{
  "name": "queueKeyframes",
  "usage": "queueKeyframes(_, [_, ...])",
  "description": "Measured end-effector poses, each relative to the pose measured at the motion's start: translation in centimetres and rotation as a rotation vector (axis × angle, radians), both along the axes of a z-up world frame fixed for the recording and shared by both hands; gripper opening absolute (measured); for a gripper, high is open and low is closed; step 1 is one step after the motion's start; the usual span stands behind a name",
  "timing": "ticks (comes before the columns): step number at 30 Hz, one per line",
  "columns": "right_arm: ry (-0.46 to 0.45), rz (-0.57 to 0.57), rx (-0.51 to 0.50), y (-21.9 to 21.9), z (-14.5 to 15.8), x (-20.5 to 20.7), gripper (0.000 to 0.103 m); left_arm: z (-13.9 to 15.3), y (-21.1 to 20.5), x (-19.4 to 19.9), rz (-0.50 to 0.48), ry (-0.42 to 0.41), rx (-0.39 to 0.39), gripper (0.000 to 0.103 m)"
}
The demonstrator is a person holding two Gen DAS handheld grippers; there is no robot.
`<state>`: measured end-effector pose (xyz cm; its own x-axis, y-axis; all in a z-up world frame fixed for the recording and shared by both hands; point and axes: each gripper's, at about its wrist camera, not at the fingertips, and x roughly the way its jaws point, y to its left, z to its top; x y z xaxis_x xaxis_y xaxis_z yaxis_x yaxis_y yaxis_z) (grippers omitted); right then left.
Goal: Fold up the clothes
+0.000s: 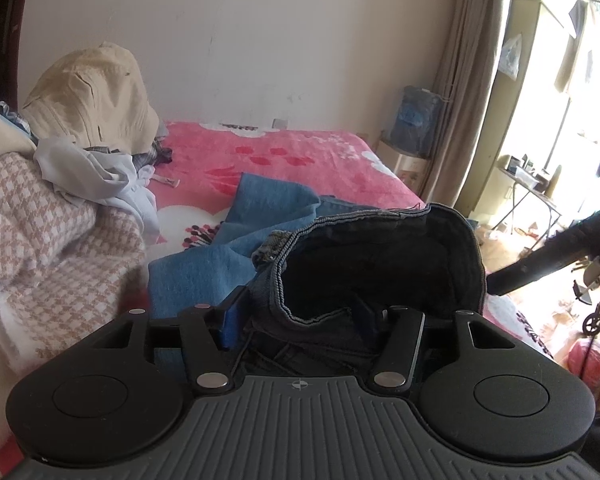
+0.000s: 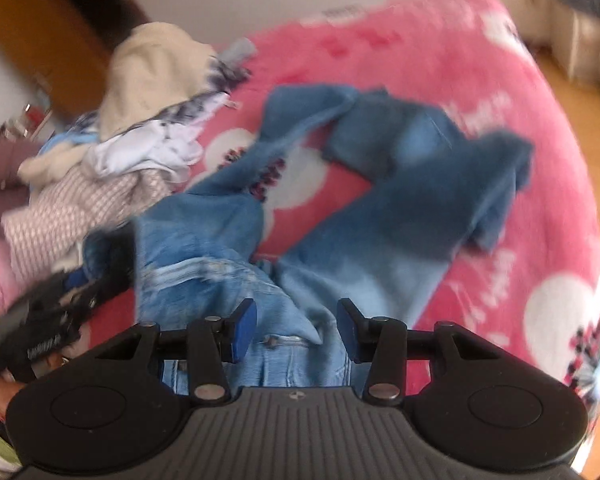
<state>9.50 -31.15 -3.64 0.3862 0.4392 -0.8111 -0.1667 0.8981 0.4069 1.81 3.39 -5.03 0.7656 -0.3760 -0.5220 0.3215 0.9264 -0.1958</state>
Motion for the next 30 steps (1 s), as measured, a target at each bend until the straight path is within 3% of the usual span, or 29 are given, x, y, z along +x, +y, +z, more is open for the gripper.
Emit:
queueKeyframes(3, [0.047, -0.111, -0.047, -1.9, -0.5, 1.8, 0.047, 0.3, -0.1, -0.3, 0.0, -0.008, 0.001, 0.057])
queueKeyframes(5, [0.029, -0.184, -0.176, -2.4, -0.2, 2.6, 0.047, 0.4, -0.1, -0.4, 0.002, -0.012, 0.002, 0.058])
queueKeyframes(8, [-0.142, -0.278, -0.391, -1.8, 2.0, 1.8, 0.047, 0.6, 0.0, -0.6, 0.009, -0.02, 0.003, 0.058])
queueKeyframes(9, [-0.256, -0.278, -0.405, -1.3, 3.3, 0.6, 0.047, 0.7, 0.1, -0.6, 0.009, -0.022, 0.002, 0.058])
queueKeyframes(11, [-0.453, -0.276, -0.33, -0.5, 5.5, -2.2, 0.052, 0.8, 0.0, -0.6, 0.011, -0.028, 0.007, 0.059])
queueKeyframes(13, [-0.56, -0.235, -0.142, -0.5, 7.0, -5.3, 0.07, 0.9, 0.0, -0.5, 0.014, -0.03, 0.011, 0.059])
queueKeyframes(16, [-0.534, -0.18, 0.049, 0.2, 7.0, -9.0, 0.072, 1.0, 0.0, -0.4, 0.015, -0.032, 0.011, 0.06])
queueKeyframes(18, [-0.527, -0.153, 0.011, 1.8, 6.4, -11.7, 0.072, 0.9, -0.1, -0.3, 0.014, -0.032, 0.016, 0.06])
queueKeyframes(20, [-0.492, -0.089, -0.044, 4.0, 5.2, -13.8, 0.072, 0.8, -0.2, -0.2, 0.01, -0.031, 0.026, 0.06])
queueKeyframes(25, [-0.488, 0.173, -0.297, 11.3, 1.3, -17.3, 0.072, 0.3, 0.2, -0.2, 0.012, -0.021, 0.041, 0.061])
queueKeyframes(30, [-0.464, 0.343, -0.48, 16.9, -2.2, -18.2, 0.073, -0.4, 1.9, -0.9, 0.028, -0.024, 0.047, 0.07])
